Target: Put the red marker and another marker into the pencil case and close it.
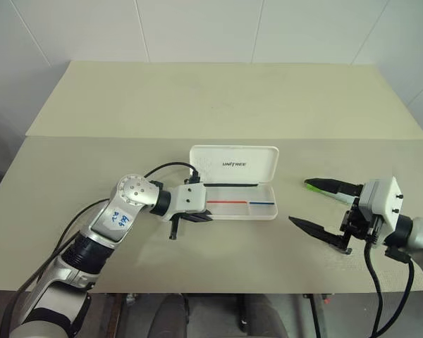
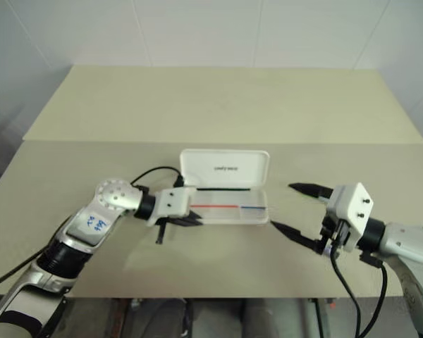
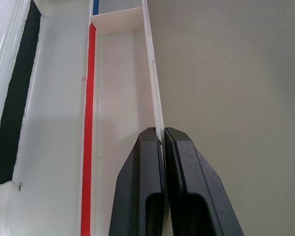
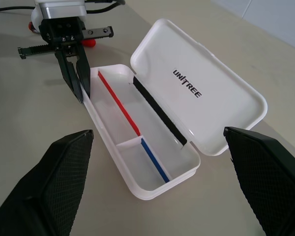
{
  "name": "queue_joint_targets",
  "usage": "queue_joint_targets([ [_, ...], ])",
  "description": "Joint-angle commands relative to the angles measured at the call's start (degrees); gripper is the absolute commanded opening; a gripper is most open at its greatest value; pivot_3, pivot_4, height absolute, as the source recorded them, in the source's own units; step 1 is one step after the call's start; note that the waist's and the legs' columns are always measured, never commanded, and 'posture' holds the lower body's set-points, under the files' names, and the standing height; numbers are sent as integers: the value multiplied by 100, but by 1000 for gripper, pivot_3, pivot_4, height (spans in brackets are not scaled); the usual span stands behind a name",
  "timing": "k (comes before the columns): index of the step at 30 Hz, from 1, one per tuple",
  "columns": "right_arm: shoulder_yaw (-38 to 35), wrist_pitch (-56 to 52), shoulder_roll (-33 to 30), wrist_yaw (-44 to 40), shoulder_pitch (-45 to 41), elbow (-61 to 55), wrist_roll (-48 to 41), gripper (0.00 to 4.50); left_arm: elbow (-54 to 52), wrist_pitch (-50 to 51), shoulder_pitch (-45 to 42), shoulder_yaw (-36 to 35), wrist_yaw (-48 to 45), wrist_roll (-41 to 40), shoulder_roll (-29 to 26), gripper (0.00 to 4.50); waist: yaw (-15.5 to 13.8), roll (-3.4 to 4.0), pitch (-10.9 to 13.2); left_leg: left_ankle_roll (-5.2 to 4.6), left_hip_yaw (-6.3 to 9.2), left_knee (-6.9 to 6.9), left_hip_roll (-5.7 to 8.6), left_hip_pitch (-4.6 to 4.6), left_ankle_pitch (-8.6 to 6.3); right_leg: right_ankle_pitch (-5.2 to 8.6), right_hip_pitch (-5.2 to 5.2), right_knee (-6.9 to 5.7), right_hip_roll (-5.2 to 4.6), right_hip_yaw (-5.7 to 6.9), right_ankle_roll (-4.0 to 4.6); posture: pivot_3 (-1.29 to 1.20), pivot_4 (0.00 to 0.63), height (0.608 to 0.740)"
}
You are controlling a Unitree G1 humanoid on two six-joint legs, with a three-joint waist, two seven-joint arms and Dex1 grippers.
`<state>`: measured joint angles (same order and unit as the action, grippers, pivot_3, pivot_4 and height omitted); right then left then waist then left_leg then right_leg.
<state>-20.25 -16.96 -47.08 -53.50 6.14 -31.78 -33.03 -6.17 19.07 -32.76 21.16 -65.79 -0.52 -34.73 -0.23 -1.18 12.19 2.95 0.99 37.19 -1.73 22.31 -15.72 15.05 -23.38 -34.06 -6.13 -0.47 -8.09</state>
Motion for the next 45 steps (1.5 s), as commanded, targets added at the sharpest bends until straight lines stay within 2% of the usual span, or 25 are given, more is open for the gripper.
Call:
queue_joint_targets([
  [1, -245, -56, 12, 144, 43, -318, -139, 4500, -249, -23, 131, 105, -93, -27, -58, 13, 4, -1, 0, 0, 0, 1, 0, 0, 0, 0, 0, 0, 0, 0, 0, 0, 150, 740],
  [7, -172, -143, 14, 274, -45, -407, -157, 4500, -188, 20, 230, 103, -68, -39, -68, 13, 15, 0, 0, 0, 0, -1, 0, -1, 0, 1, 0, 0, 0, 0, 2, 0, 150, 740],
  [8, -156, -150, 14, 287, -66, -407, -159, 4500, -223, 160, 231, 97, -86, -96, -51, 591, 19, 0, -1, 0, 0, -1, 0, -1, 0, 1, 0, 0, 0, 0, 2, 0, 150, 740],
  [11, -109, -166, 29, 305, -124, -395, -161, 4500, -354, 346, 238, 16, -38, -248, 29, 1423, 16, 0, 0, 0, 0, 0, 0, -1, 0, 1, 0, 0, 0, -1, 2, 0, 150, 740],
  [15, 1, -141, 66, 306, -222, -333, -134, 4500, -649, 688, 258, -125, -53, -518, 12, 2837, 14, 0, 0, 0, 0, 4, 0, 0, 0, 0, 0, -2, 0, -1, 3, 0, 150, 740],
  [20, 282, -95, 252, 356, -405, -200, -70, 4500, -1418, 1688, 254, -649, 17, -1160, -194, 4485, 34, -1, 0, 0, 1, 3, -1, 0, 0, 0, -1, -4, 2, -2, 2, 0, 150, 740],
  [26, 422, -155, 448, 388, -347, -144, -102, 4500, -2263, 2435, 487, -1409, 147, -1860, -631, 4485, 38, -2, 1, 0, 3, 1, -4, -5, 0, 2, -2, -11, 7, -5, 5, 0, 150, 740],
  [33, 622, -179, 450, 214, -507, 147, -93, 4500, -2668, 2067, 1214, -2414, 412, -2173, -1032, 4485, 45, -2, 1, 0, 0, 3, -4, -9, 0, 4, -1, -13, 8, -9, 15, 0, 150, 740],
  [35, 701, -148, 440, 156, -657, 249, -77, 4500, -2742, 1852, 1558, -2779, 614, -2116, -1070, 4485, 46, -2, 1, 0, -1, 4, -4, -11, 1, 42, -1, -14, 8, -10, 85, 0, 150, 740],
  [39, 888, -123, 468, 40, -1068, 406, -71, 4500, -2931, 1280, 2476, -3726, 1189, -2082, -787, 4485, 55, -3, 0, -1, -5, 2, -6, -18, 1, 41, -2, -26, 9, -16, 83, 0, 150, 740],
  [42, 1170, -132, 509, -110, -1435, 505, -89, 4500, -2960, 371, 3591, -4595, 1148, -1915, -587, 4485, 92, -6, -1, 0, -13, 1, -10, -22, 1, 41, -4, -27, 10, -22, 82, 0, 150, 740],
  [45, 1313, -109, 542, -204, -1654, 642, -59, 4500, -2830, -324, 4290, -4992, 1157, -1743, -519, 4485, 72, -10, -3, 0, -12, -1, -14, -22, 0, 48, -8, -29, 14, -19, 96, 0, 150, 740],
])
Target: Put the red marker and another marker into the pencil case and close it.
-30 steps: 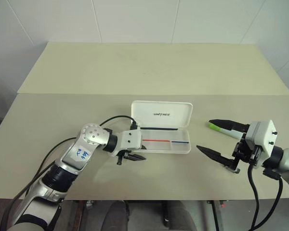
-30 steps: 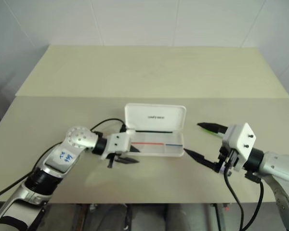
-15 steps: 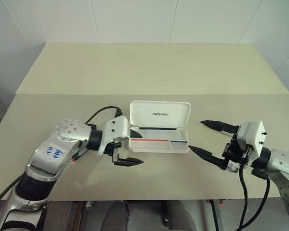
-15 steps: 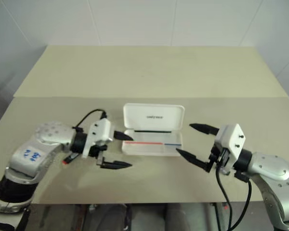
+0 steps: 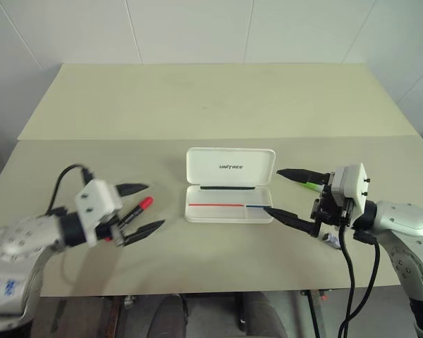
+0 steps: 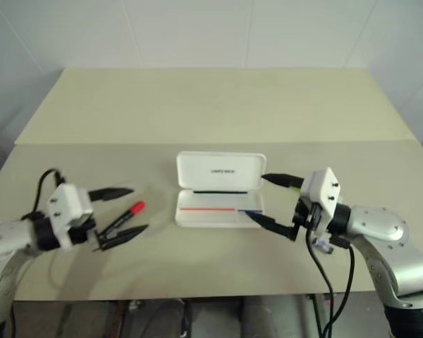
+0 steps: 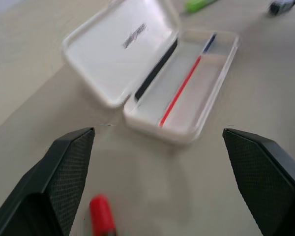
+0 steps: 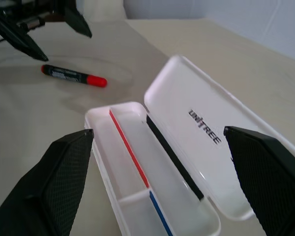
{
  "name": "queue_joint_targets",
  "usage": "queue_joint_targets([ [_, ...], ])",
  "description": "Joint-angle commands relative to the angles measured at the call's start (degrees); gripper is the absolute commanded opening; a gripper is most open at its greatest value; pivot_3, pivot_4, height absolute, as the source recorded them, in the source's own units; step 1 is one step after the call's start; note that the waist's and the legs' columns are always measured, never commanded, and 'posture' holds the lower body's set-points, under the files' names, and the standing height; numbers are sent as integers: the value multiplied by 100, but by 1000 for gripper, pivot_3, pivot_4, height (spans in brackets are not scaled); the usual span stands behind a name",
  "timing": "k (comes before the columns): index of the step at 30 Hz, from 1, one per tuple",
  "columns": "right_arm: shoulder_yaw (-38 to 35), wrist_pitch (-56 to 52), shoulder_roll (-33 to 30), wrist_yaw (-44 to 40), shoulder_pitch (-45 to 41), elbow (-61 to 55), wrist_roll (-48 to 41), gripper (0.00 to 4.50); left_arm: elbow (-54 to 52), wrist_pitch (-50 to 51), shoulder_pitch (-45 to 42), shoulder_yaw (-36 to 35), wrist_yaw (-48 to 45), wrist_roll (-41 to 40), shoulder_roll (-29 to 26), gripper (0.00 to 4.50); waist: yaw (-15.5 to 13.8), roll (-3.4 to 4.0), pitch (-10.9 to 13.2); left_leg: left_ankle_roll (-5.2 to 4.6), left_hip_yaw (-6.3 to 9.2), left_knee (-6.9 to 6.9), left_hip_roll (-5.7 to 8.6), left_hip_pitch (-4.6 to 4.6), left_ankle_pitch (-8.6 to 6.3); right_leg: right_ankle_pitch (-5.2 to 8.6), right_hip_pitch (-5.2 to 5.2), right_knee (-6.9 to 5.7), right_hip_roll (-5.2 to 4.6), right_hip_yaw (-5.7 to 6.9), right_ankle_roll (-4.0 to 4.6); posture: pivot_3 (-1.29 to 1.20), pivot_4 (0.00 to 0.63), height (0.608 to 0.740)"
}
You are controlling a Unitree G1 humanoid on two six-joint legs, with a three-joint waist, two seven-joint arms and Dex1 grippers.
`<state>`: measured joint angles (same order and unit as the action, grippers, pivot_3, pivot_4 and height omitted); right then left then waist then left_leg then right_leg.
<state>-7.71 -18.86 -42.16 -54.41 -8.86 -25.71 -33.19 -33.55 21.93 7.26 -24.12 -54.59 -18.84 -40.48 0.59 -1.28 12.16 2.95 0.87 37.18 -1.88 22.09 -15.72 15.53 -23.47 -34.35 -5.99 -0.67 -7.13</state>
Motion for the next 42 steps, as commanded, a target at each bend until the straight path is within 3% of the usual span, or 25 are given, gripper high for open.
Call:
queue_joint_targets([
  [1, 97, 94, 58, -137, -219, 85, -33, 4500, -41, -693, 432, -595, 107, 36, 123, 4485, -45, -1, -1, 0, 0, 1, 0, 0, 0, 8, 1, 0, 0, 0, 15, 0, 150, 740],
  [9, 226, 109, 129, -155, -527, 202, -6, 4500, 783, -1297, 1070, -1018, 634, 136, 560, 4485, -38, -8, -6, -2, -10, 13, -3, 1, 2, -4, 10, 27, -1, 0, 25, 0, 150, 740],
  [22, 110, 50, 130, 41, -588, 17, 15, 4500, 2370, -1684, 197, 180, 796, 302, 604, 4485, -43, -11, -9, -2, -12, 8, -7, 2, 2, -6, 6, 24, 1, 2, 23, 0, 150, 740],
  [31, 46, 26, 97, 168, -534, -101, -18, 4500, 2823, -1554, -103, 789, 1145, 568, 685, 4485, -54, -8, -11, -1, -13, 2, -7, -1, 1, -15, 1, 12, 0, 1, 8, 0, 150, 740],
  [42, -138, 167, -308, -415, -245, 34, -63, 4500, 2684, -1328, -70, 1201, 1368, 676, 636, 997, -51, 34, -33, -17, -13, 0, -8, -39, 13, -58, 49, 58, 3, 3, 53, 0, 150, 740],
])
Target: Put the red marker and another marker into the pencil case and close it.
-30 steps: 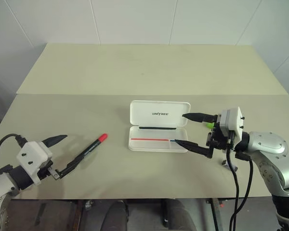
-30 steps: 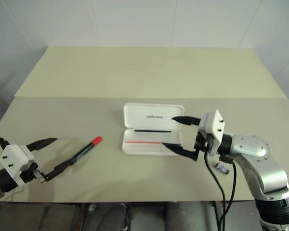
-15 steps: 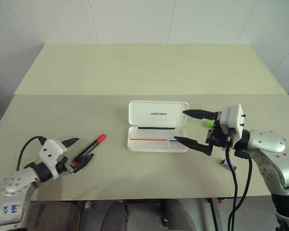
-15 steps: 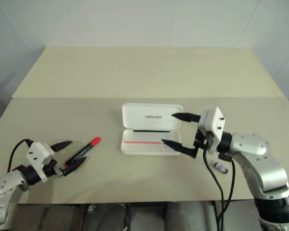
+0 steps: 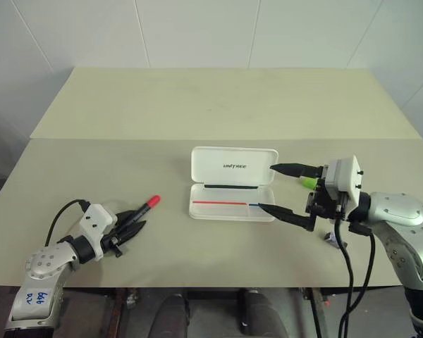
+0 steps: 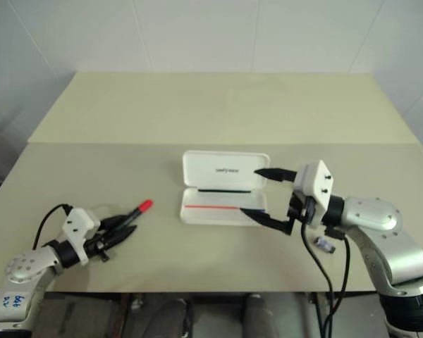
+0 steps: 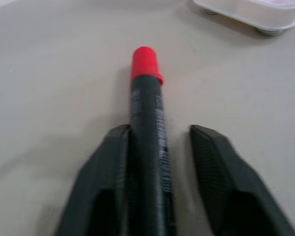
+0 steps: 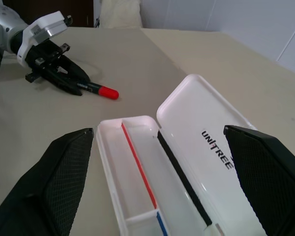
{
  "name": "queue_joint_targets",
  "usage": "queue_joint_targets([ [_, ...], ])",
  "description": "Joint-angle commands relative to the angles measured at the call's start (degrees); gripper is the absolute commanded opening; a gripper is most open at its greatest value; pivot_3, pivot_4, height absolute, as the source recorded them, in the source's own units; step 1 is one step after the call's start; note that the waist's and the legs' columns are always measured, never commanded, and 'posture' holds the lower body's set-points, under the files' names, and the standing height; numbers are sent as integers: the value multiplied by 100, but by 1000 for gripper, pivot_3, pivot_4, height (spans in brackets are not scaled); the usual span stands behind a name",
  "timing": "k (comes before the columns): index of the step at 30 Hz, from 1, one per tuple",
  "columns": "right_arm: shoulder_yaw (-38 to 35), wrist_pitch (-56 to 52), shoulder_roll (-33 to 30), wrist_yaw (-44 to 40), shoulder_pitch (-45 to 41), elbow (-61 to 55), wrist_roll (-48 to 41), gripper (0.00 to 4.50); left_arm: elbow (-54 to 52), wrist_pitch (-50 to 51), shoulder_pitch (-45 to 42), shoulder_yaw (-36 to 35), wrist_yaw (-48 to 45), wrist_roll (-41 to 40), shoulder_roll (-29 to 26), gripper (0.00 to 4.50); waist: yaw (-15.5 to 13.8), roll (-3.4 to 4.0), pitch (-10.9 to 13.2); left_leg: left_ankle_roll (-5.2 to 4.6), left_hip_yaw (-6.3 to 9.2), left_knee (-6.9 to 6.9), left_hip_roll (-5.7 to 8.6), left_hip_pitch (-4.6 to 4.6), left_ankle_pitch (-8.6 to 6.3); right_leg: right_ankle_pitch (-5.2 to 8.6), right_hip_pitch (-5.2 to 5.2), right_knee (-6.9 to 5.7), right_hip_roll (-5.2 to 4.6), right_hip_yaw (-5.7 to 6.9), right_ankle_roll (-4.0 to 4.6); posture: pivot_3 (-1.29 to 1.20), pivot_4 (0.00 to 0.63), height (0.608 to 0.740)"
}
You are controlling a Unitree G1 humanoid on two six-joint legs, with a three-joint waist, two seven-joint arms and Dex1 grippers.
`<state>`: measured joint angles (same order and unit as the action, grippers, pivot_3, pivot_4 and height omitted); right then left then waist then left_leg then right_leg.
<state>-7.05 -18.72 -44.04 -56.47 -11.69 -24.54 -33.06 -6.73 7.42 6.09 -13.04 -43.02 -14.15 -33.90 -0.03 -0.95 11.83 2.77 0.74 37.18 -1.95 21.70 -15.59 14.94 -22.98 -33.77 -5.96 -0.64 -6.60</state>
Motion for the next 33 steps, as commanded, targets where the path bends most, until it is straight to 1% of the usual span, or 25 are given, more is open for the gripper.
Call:
queue_joint_targets([
  [1, -210, 167, -132, -247, 43, -61, -73, 4500, -6, 136, 39, 114, 225, 200, -21, 671, 29, 21, -10, 13, 2, -7, -7, -19, -8, -13, 24, 29, 8, 2, 4, 0, 150, 740],
  [2, -211, 176, -136, -274, 38, -44, -72, 4500, -2, 137, 24, 132, 242, 205, -23, 644, 48, 62, -28, 34, 9, -8, -35, -23, -21, -44, 52, 98, 43, 13, 0, 0, 150, 740],
  [3, -212, 181, -137, -294, 35, -40, -73, 4500, 0, 133, 12, 146, 256, 212, -24, 645, 80, 144, -67, 36, 17, -10, -93, -2, -22, -113, 70, 233, 97, 34, -20, 0, 150, 740],
  [4, -214, 184, -133, -303, 32, -37, -75, 4500, 2, 130, 4, 158, 268, 215, -25, 645, 98, 220, -103, 37, 40, -20, -168, 62, -23, -222, 114, 419, 174, 65, -4, 0, 150, 740],
  [5, -206, 190, -128, -309, 26, -32, -68, 4500, 10, 118, -10, 174, 288, 233, -29, 645, 82, 201, -111, 33, 23, -58, -259, 156, -20, -332, 166, 519, 201, 143, 67, 0, 150, 740],
  [6, -202, 193, -124, -309, 27, -39, -63, 4500, 12, 122, -16, 182, 302, 230, -29, 645, 75, 123, -113, 14, -25, -98, -303, 148, -8, -290, 137, 379, 130, 190, 101, 0, 150, 740],
  [7, -201, 195, -113, -301, 25, -39, -60, 4500, 20, 121, -22, 192, 315, 232, -27, 645, 58, 84, -104, -1, -142, -93, -283, 79, 2, -148, 62, 230, 55, 150, 95, 0, 150, 740],
  [8, -202, 202, -109, -297, 32, -43, -53, 4500, 24, 115, -20, 201, 325, 233, -24, 645, 21, 83, -104, 15, -214, -63, -206, 23, 7, -47, 21, 114, 28, 116, 33, 0, 150, 740],
  [10, -206, 210, -106, -295, 40, -43, -49, 4500, 26, 117, -19, 213, 334, 221, -18, 645, 4, 91, -107, 30, -210, -78, -205, 11, 8, -42, 3, 106, 43, 117, 48, 0, 150, 740],
  [14, -223, 225, -88, -263, 92, -57, -39, 4500, -85, 73, -6, 230, 296, 94, 69, 645, 1, 90, -107, 42, -214, -74, -201, 16, 34, -40, -5, 107, 44, 110, 50, 0, 150, 740],
  [18, -223, 269, -72, -245, 110, -6, 9, 4500, -336, -286, -161, 130, 252, -210, 316, 645, -5, 88, -108, 41, -226, -45, -195, 52, 35, -41, -31, 108, 38, 94, 50, 0, 150, 740],
  [20, -238, 277, -76, -245, 163, -7, 25, 4500, -497, -499, -300, 15, 184, -445, 446, 645, -5, 64, -99, 46, -229, -19, -195, 77, 32, -39, -54, 88, 39, 88, 50, 0, 150, 740],
  [23, -273, 276, -87, -239, 221, -4, 28, 4500, -688, -678, -423, -50, 64, -659, 500, 645, 2, 33, -93, 48, -231, -17, -196, 80, 30, -39, -63, 78, 42, 84, 50, 0, 150, 740],
  [25, -292, 282, -95, -237, 274, 11, 42, 4500, -842, -607, -513, -27, -48, -824, 445, 645, 7, 32, -93, 49, -235, -19, -196, 75, 30, -38, -63, 78, 42, 80, 50, 0, 150, 740],
  [29, -367, 305, -119, -225, 439, 12, 58, 4500, -1091, -519, -681, 143, -527, -983, 119, 645, 21, 20, -86, 49, -244, -19, -196, 70, 29, -38, -65, 77, 48, 66, 49, 0, 150, 740],
  [33, -470, 280, -142, -216, 538, -32, 45, 4500, -860, -669, -1154, 397, -910, -726, -241, 645, 24, 9, -80, 50, -264, -17, -196, 61, 29, -39, -66, 78, 49, 44, 48, 0, 150, 740],
])
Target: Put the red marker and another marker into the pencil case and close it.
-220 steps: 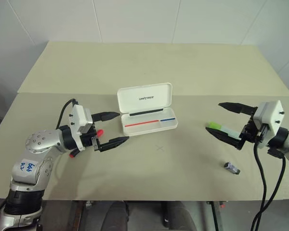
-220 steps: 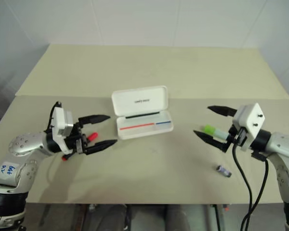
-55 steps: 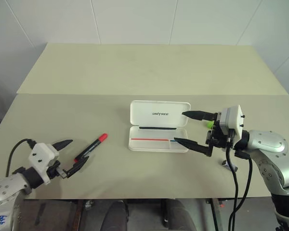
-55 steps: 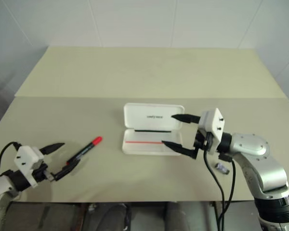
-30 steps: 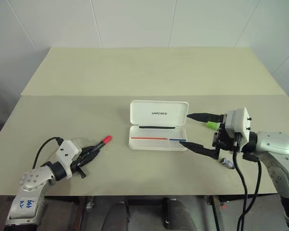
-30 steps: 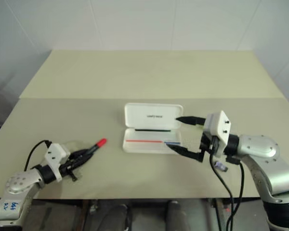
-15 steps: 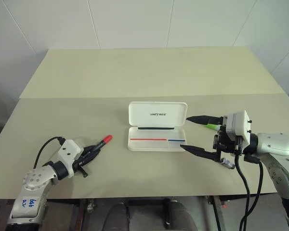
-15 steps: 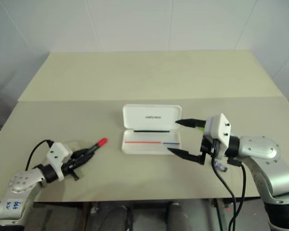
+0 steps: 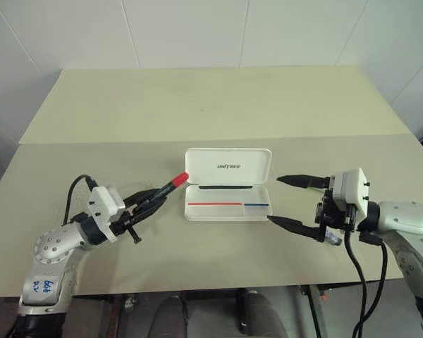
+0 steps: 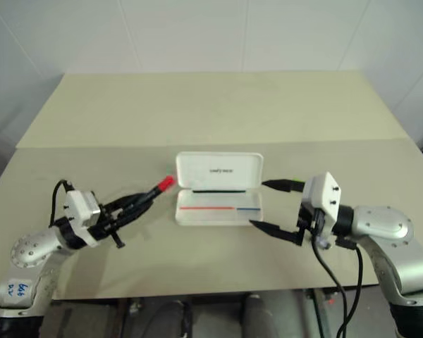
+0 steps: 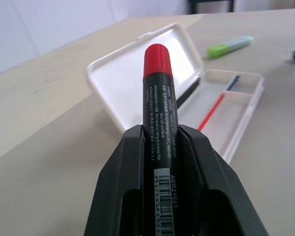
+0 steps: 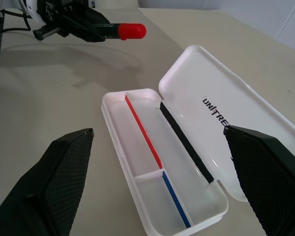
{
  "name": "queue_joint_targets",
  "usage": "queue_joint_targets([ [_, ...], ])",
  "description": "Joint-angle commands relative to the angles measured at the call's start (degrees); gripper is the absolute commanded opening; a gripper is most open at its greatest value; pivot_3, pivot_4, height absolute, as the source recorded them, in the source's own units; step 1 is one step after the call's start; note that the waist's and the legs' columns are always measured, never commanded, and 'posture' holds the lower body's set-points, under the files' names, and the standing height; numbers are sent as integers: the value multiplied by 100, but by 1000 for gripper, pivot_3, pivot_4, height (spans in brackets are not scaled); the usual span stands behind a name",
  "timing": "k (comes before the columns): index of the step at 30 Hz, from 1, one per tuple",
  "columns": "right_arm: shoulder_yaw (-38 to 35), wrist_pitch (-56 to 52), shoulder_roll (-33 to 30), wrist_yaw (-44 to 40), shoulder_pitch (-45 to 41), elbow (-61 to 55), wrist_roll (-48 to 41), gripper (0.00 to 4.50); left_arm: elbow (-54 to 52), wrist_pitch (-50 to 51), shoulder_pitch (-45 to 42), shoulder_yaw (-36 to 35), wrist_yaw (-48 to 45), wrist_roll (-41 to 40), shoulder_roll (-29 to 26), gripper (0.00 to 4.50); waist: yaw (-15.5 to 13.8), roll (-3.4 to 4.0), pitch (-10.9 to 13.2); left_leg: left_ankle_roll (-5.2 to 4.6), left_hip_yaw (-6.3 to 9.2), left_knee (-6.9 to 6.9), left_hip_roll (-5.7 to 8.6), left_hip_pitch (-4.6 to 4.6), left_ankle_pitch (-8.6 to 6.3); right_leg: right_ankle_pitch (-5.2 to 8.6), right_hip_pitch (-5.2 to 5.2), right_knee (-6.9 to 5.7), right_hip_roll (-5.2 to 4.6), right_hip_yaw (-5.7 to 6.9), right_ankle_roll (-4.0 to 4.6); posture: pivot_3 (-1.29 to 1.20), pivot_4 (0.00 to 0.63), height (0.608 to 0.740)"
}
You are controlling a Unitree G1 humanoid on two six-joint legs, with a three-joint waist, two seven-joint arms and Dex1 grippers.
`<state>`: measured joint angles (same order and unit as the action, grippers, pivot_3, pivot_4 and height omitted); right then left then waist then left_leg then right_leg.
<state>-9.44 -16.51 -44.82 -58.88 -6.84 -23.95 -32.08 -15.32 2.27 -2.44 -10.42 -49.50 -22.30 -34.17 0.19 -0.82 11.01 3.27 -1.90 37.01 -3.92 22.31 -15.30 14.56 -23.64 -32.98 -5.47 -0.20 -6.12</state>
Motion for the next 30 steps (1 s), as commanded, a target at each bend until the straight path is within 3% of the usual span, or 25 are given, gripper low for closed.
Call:
queue_joint_targets([
  [1, -262, 56, -75, 20, 84, -107, -54, 4500, 74, -105, -437, 234, -360, 117, -291, 645, -1, -5, 2, 0, 0, 1, 0, 0, 0, 0, 0, 0, 1, -1, 0, 0, 150, 740],
  [8, -423, -25, -101, 149, 298, -343, -71, 4500, 628, -10, -1480, 1050, -826, 549, -451, 645, -12, -8, 4, 3, -12, -1, 0, 5, -4, 0, -6, 6, 1, -12, -1, 0, 150, 740],
  [16, -626, -201, -41, 546, 621, -816, -99, 4500, 1674, -36, -2674, 1946, -929, 1123, 58, 645, -22, -12, 6, 0, -14, 4, 1, 6, -7, -2, -9, -3, 5, -17, -11, 0, 150, 740],
  [30, -879, -432, -62, 979, 931, -1309, -212, 4500, 2846, -561, -3288, 2544, -887, 1842, 822, 645, -23, -32, 17, -1, -15, 8, 1, 8, -7, -5, -9, -1, 6, -20, -17, 0, 150, 740],
])
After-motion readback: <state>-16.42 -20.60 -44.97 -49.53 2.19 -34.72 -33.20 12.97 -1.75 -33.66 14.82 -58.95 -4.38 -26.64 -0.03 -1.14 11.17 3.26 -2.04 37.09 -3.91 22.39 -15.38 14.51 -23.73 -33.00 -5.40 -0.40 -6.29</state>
